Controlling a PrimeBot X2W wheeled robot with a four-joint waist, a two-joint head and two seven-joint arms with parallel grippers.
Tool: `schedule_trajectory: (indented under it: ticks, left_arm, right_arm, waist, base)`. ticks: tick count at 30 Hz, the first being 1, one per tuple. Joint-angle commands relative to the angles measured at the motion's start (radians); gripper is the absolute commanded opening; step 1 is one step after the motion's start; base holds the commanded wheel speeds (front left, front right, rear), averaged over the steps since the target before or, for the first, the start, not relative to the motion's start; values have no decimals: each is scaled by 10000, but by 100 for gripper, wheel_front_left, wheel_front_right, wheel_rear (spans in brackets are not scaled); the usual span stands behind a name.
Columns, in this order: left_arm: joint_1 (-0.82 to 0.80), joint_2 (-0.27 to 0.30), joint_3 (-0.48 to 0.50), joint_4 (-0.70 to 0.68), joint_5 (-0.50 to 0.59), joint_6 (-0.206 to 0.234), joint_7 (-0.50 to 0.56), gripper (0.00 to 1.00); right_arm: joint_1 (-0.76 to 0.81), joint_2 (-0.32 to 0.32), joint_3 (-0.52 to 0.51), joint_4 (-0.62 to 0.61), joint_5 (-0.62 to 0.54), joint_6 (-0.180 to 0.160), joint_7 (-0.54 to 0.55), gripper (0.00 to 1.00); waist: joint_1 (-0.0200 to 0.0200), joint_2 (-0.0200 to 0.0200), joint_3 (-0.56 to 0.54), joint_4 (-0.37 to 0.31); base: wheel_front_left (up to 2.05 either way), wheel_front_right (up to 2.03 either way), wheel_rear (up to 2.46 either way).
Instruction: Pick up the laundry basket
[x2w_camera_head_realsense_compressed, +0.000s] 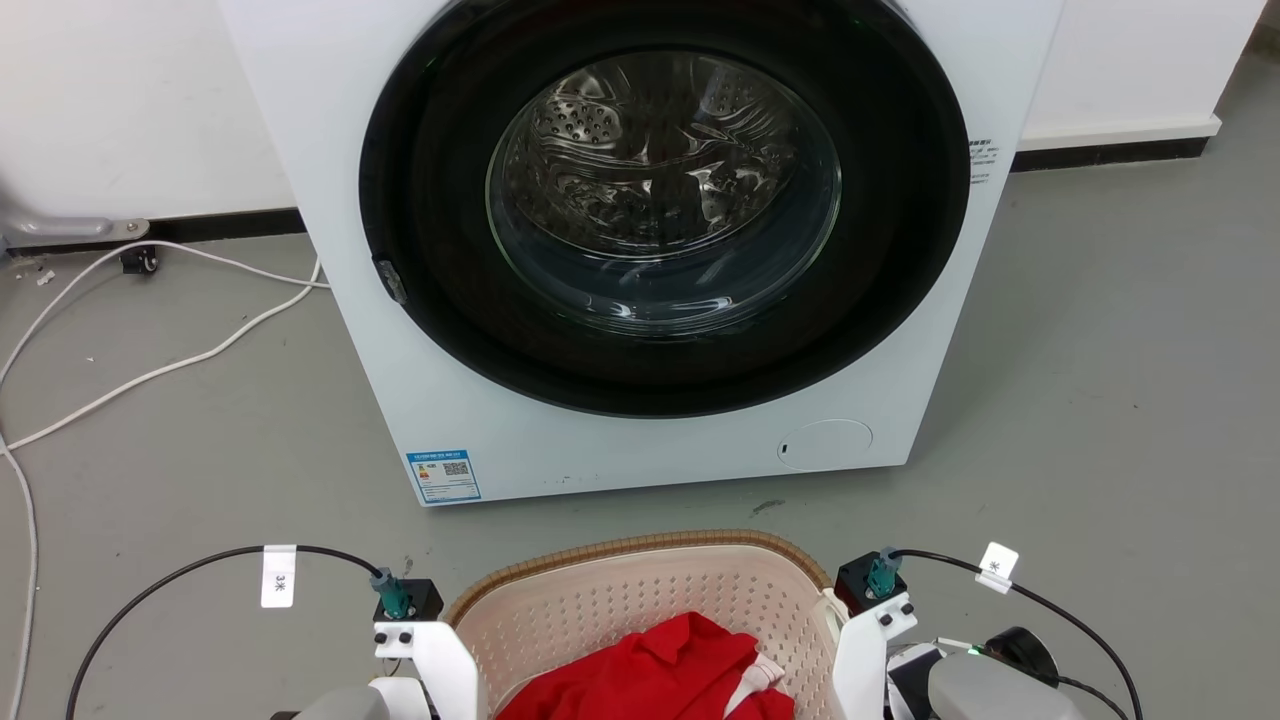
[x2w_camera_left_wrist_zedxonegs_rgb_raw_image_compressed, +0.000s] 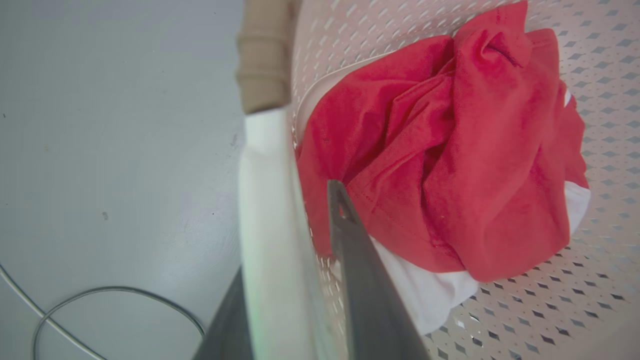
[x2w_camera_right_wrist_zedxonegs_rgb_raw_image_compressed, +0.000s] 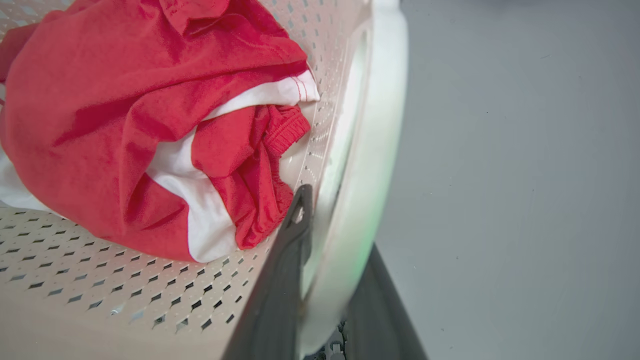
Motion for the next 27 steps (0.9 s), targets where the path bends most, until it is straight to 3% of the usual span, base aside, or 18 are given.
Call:
schedule_trajectory:
  ticks: [1, 27]
  left_arm:
    - [-130, -60, -91, -85, -34, -154, 23, 0]
    - [-200, -19, -525, -60, -528, -154, 39, 0]
  right_arm:
    - [11, -11, 86, -59, -37, 30, -35, 0]
    - [66, -48, 121, -59, 24, 30, 180, 0]
  waist:
    - [-1, 0, 3, -2]
    - [-1, 0, 2, 8]
  base:
    - [0, 0, 0]
    - [0, 0, 0]
